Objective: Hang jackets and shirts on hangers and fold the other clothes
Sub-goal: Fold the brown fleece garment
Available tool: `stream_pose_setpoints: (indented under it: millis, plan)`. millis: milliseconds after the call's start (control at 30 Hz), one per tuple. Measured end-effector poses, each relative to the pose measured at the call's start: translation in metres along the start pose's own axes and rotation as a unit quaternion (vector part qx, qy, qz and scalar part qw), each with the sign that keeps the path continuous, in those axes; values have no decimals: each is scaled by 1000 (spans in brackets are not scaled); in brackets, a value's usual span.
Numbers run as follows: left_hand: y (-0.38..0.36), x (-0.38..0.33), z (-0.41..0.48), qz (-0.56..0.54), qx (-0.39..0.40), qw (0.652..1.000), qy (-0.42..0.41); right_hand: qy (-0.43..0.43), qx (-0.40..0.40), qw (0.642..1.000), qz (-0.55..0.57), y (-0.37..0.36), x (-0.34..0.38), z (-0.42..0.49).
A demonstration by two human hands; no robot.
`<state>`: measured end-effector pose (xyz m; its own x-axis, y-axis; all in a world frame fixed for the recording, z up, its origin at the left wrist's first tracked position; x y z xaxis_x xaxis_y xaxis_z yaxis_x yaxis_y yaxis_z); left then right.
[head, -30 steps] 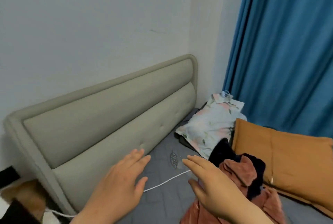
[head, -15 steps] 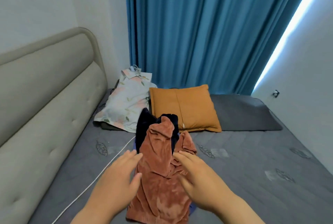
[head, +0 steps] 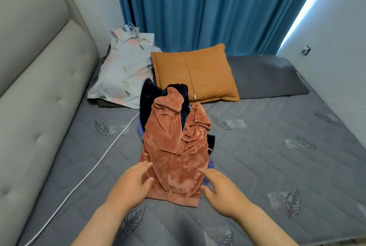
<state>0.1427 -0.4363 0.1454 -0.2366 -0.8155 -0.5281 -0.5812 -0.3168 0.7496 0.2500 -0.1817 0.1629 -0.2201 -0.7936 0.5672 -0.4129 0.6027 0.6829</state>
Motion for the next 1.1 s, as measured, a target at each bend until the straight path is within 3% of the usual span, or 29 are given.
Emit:
stream_pose_setpoints:
  millis: [133,300,533,633,733,833,1000,1033,1100]
  plan:
    - [-47,35,23,-37,67,993,87,-41,52,995,77,-37,-47,34]
    - [-115,82,50,-113,146,958,220,-138,103,968,182,-81,-104,76]
    - [-194,152,125,-201,112,931,282,-220,148,929,257,-175,-180,160]
    - [-224,194,161,-227,71,926,292,-250,128,906,318,-219,-203,195]
    - [-235,204,189,-246,-9,915,320,-289,51,899,324,-260,-228,212]
    - [-232,206,206,-226,-40,908,352,-326,-8,872,364,-258,-223,218]
    - [-205,206,207,-300,-58,911,276,-319,-19,830,457,-215,-200,210]
    - [-193,200,206,-325,-56,905,270,-302,-24,825,476,-198,-193,208]
    - [-166,181,199,-433,-55,858,271,-254,-27,828,500,-161,-177,200]
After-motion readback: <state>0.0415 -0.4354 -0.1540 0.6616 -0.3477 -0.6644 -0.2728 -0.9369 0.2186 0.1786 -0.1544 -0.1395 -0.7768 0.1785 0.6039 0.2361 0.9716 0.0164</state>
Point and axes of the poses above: each hand's wrist, its own z-axis towards the middle knuckle, its own y-axis out of the back of the hand, x = y × z, the point moved 2 cm from there along z, towards the middle knuckle, and after that the axes turned 10 degrees about x, right-handed, at the moved point
